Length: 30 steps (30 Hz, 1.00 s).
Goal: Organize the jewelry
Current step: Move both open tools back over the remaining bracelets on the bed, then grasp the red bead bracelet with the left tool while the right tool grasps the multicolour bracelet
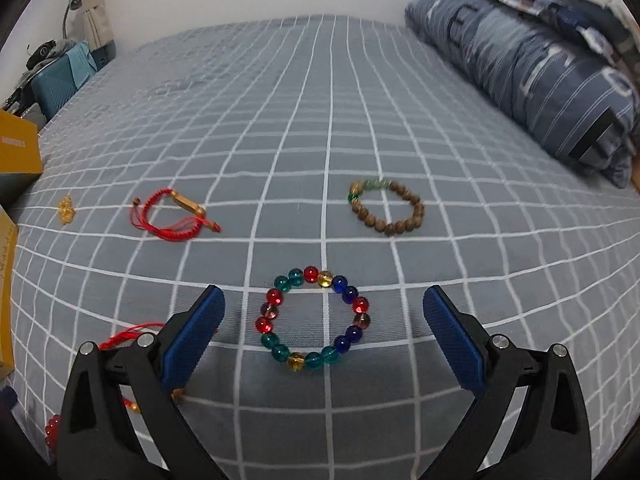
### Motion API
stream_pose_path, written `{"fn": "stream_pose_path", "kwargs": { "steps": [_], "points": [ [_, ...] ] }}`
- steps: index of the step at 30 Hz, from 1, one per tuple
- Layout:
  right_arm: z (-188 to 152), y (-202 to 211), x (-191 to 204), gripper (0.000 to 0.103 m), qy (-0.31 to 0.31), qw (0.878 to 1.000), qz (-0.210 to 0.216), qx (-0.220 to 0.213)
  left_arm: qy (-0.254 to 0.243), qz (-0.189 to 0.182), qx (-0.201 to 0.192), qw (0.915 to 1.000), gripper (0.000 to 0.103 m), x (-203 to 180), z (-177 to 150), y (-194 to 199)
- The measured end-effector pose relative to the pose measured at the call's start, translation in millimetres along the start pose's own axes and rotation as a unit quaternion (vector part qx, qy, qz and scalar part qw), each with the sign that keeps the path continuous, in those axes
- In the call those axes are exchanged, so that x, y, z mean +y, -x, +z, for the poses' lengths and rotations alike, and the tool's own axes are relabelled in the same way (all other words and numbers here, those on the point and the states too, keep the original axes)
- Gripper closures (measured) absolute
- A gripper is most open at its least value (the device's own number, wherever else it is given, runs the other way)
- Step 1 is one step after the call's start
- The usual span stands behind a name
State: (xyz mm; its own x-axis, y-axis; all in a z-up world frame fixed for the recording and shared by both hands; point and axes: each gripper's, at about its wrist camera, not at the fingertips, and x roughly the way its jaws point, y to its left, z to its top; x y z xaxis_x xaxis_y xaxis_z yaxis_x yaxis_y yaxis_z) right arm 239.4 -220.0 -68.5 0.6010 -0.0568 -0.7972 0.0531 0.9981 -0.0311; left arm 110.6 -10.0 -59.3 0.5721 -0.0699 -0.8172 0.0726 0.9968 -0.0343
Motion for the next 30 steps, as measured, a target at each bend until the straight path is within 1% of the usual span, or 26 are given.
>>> {"fn": "stream_pose_path", "kwargs": {
  "steps": [2, 4, 9, 12, 15, 18, 20, 22, 23, 24, 25, 26, 27, 28, 29, 30],
  "points": [
    [0.6, -7.3, 0.8, 0.008, 0.002, 1.000, 0.004, 0.006, -0.007, -0.007, 0.001, 1.0000, 0.006, -3.3, -3.3, -1.8],
    [-0.6, -13.0, 0.9, 0.008, 0.003, 1.000, 0.002, 0.009, -0.018, 0.000, -0.003, 0.9998, 0.006, -7.3, -7.0, -3.8],
    [-3.9, -26.3, -4.0, 0.008, -0.007, 0.999, 0.008, 0.030, -0.027, 0.000, 0.016, 0.9995, 0.006, -12.7, -14.8, -18.1],
    [-4.7, -30.7, -7.3, 0.008, -0.017, 0.999, 0.019, 0.038, -0.035, 0.007, 0.017, 0.9992, 0.006, -14.7, -17.3, -23.4],
    [-4.7, -31.2, -7.1, 0.009, -0.016, 0.999, 0.017, 0.041, -0.021, -0.003, 0.022, 0.9995, 0.006, -10.2, -17.5, -26.4],
    [-4.8, -32.6, -6.1, 0.012, -0.013, 0.999, 0.014, 0.046, -0.019, -0.004, 0.024, 0.9995, 0.007, -10.3, -17.5, -27.6],
    [-4.3, -33.7, -6.3, 0.014, -0.016, 0.998, 0.013, 0.052, -0.020, -0.004, 0.026, 0.9995, 0.017, -10.0, -16.5, -28.1],
    [-3.3, -33.1, -8.2, 0.019, -0.021, 0.998, 0.014, 0.056, -0.020, -0.007, 0.027, 0.9994, 0.031, -9.8, -15.8, -28.0],
    [-3.2, -32.5, -8.5, 0.024, -0.021, 0.998, 0.014, 0.057, -0.021, -0.011, 0.028, 0.9993, 0.035, -9.7, -15.8, -27.2],
    [-3.3, -31.2, -8.1, 0.030, -0.019, 0.998, 0.014, 0.057, -0.025, -0.010, 0.026, 0.9993, 0.042, -10.4, -15.8, -26.0],
    [-3.7, -30.3, -7.7, 0.033, -0.017, 0.998, 0.015, 0.057, -0.029, -0.009, 0.025, 0.9993, 0.049, -11.5, -16.0, -25.3],
    [-3.6, -29.9, -8.6, 0.041, -0.016, 0.998, 0.015, 0.057, -0.030, -0.010, 0.024, 0.9992, 0.052, -11.6, -16.2, -24.9],
    [-3.8, -28.7, -8.5, 0.049, -0.016, 0.998, 0.014, 0.056, -0.031, -0.010, 0.024, 0.9992, 0.059, -11.5, -16.4, -24.4],
    [-4.3, -27.8, -7.5, 0.053, -0.014, 0.998, 0.011, 0.054, -0.032, -0.010, 0.023, 0.9992, 0.067, -11.7, -16.1, -24.0],
    [-5.0, -27.1, -6.4, 0.062, -0.010, 0.999, 0.008, 0.052, -0.029, -0.014, 0.023, 0.9992, 0.070, -10.7, -15.5, -23.1],
    [-4.7, -26.5, -6.0, 0.076, -0.007, 0.999, 0.005, 0.049, -0.026, -0.018, 0.023, 0.9992, 0.076, -8.9, -14.6, -22.3]
  ]
}}
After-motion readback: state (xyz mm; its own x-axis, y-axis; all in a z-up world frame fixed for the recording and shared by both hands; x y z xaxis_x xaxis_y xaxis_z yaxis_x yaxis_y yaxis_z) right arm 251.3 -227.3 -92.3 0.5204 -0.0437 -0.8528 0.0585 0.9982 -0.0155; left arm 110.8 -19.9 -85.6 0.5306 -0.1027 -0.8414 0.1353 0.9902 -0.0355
